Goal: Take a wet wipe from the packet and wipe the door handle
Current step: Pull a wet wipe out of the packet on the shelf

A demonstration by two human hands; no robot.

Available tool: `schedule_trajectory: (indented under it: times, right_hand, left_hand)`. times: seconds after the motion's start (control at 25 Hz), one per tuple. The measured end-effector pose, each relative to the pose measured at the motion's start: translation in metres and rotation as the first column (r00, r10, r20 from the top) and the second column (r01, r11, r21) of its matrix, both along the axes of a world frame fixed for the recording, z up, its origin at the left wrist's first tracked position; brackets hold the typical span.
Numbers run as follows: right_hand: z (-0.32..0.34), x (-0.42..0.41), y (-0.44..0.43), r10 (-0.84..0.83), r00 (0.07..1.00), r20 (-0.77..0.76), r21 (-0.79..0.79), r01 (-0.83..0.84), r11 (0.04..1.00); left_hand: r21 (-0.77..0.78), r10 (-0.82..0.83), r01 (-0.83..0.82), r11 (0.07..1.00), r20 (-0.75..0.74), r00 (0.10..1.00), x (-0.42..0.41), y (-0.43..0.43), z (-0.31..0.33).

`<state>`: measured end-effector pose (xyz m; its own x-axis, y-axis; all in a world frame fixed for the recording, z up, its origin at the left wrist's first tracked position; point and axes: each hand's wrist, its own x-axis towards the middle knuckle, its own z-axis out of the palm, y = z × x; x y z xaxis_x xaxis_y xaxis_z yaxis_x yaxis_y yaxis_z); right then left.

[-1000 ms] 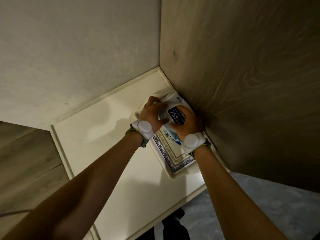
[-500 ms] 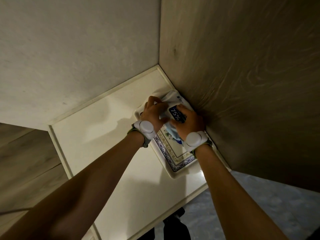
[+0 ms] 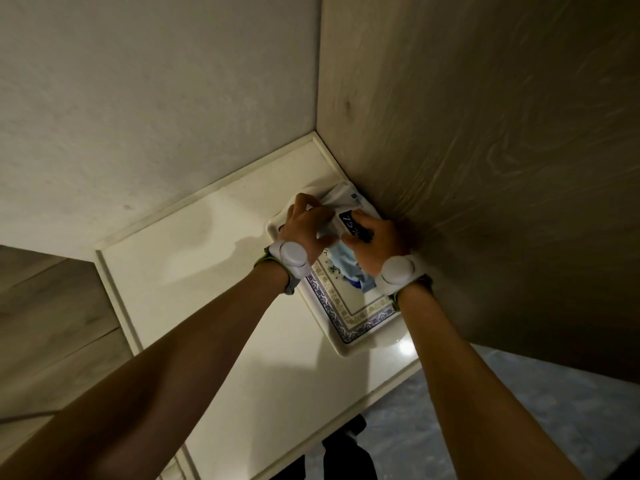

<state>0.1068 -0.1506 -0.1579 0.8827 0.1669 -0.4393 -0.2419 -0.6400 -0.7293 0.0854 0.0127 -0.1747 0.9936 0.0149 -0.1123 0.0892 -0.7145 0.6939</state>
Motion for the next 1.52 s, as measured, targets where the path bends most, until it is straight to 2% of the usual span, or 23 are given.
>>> schedule_trajectory:
  times: [0.28,0.48,0.6,0.76,0.88,1.04,1.52]
  right_hand:
    - [0.006,-0.003,-0.007,-0.025,0.998,0.058,0.079,0.021,0.997]
    - [0.013,-0.002,-0.010,-0.074,0.989,0.126,0.039,0.070,0.997]
    - [0.017,0.000,-0.011,-0.079,0.988,0.130,-0.011,0.081,0.997]
    - [0.027,-0.002,-0.014,-0.126,0.980,0.155,-0.003,0.128,0.992]
    - [0.037,-0.010,-0.015,-0.199,0.955,0.219,0.084,0.184,0.979]
    - [0.049,-0.019,-0.011,-0.279,0.907,0.316,0.232,0.211,0.949]
    - [0.020,-0.022,-0.004,-0.095,0.976,0.196,-0.015,0.100,0.995]
  left_hand:
    - [0.072,-0.014,0.018,0.997,-0.059,0.998,0.006,0.002,0.015]
    - [-0.087,-0.035,0.031,0.996,-0.044,0.998,0.017,-0.010,0.042]
    - [-0.057,-0.078,0.075,0.996,-0.047,0.996,0.027,-0.015,0.055]
    - [-0.067,-0.060,0.056,0.996,-0.052,0.997,0.033,-0.019,0.059]
    - [-0.020,-0.057,0.056,0.998,-0.045,0.997,0.037,-0.021,0.055]
    - [0.052,-0.168,0.170,0.984,-0.025,0.985,0.043,-0.020,0.049]
    - [0.055,-0.213,0.214,0.975,-0.017,0.977,0.052,-0.022,0.047]
